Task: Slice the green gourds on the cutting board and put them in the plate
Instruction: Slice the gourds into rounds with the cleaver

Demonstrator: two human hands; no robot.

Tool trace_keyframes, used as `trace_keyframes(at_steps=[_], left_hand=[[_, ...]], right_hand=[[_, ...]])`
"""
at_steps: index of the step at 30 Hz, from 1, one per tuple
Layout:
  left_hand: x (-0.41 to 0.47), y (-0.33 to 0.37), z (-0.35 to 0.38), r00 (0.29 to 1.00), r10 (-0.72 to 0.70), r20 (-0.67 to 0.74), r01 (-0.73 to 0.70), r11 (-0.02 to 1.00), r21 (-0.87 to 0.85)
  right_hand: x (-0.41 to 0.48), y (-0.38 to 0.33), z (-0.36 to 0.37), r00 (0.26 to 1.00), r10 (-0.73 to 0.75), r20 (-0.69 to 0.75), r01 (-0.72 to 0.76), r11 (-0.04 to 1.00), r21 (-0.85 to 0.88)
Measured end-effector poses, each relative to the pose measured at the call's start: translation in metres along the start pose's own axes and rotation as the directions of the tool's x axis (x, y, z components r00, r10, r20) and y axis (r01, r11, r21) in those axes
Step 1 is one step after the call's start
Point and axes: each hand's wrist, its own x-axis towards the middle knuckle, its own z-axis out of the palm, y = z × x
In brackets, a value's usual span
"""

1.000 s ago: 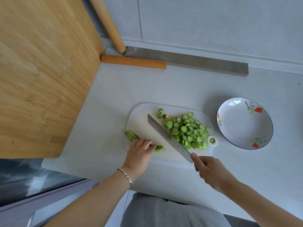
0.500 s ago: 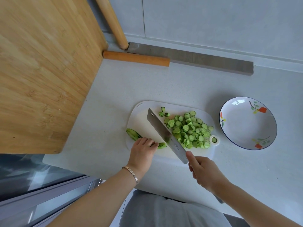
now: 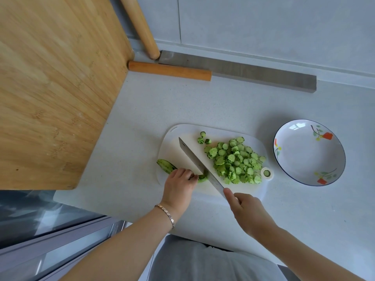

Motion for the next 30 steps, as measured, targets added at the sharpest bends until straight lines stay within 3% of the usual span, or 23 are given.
trace_keyframes(at_steps=[5,10,12,16,21,30], left_hand=[[-0.001,0.001,0.001,0.999,-0.029,-0.017,0.028,0.999,-0.025],[0.003,0.007,-0.002,0.998,-0.058,-0.02,0.057,0.997,-0.06],[0.006,0.007,-0.003,0.998,-0.06,-0.016,0.059,0.996,-0.064],[0.008,0.007,0.0,0.998,-0.067,0.011,0.068,0.996,-0.058],[0.008,0.008,-0.001,0.998,-0.062,0.031,0.064,0.996,-0.055],[0.008,0.007,0.001,0.997,-0.058,0.044,0.059,0.998,-0.032]], right_hand=[[0.008,0.004,0.011,1.0,-0.017,-0.013,0.017,1.0,0.013],[0.015,0.009,0.006,0.995,0.081,0.053,-0.093,0.959,0.268],[0.015,0.008,-0.001,0.994,0.083,0.071,-0.101,0.951,0.294],[0.011,0.008,-0.011,0.997,0.048,0.054,-0.061,0.964,0.257],[0.012,0.005,-0.012,0.999,0.001,0.038,-0.004,0.997,0.078],[0.011,0.003,-0.016,0.998,-0.025,0.054,0.024,0.999,0.023]])
